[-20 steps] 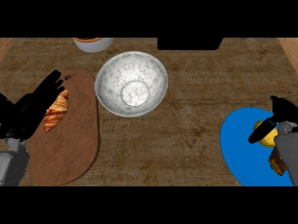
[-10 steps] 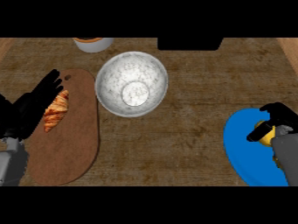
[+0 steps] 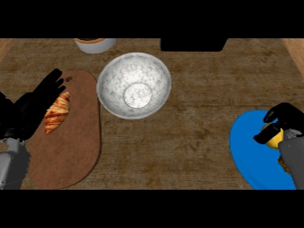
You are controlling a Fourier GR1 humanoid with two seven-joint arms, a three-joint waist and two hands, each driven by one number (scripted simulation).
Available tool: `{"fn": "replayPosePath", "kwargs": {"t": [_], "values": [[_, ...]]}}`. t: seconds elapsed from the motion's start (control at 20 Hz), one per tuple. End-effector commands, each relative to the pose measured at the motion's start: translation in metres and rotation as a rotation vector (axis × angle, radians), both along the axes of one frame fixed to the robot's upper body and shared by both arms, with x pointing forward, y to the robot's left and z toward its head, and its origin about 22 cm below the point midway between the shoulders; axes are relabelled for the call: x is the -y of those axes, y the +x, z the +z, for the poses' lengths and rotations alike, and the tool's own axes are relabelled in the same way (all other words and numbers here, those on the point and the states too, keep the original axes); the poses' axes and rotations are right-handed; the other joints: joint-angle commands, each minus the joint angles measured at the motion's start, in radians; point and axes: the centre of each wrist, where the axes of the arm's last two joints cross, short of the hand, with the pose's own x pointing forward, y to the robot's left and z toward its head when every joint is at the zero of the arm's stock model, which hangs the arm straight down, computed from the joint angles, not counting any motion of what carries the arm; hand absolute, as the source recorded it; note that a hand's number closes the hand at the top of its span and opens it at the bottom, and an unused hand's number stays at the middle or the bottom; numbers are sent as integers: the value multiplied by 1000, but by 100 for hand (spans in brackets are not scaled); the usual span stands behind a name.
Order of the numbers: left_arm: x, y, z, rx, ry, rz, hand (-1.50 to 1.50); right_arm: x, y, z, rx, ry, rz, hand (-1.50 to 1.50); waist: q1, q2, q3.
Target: Pick the lemon from the plate and place it in the bowl
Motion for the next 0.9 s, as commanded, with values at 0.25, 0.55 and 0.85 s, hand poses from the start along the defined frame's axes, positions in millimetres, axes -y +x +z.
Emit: {"fn": "replayPosePath", "kwargs": {"t": [0.25, 0.55, 0.85], "values": [[-16, 15, -20, 28, -7, 11, 0, -19, 12, 25, 35, -30, 54, 150, -4, 3, 3], [-10, -7, -21, -15, 4, 6, 0, -116, -60, -6, 95, 67, 395, 150, -22, -7, 2], [-23, -8, -3, -2, 4, 23, 0, -143, -124, 48, 216, 62, 502, 150, -23, -7, 2]]}}
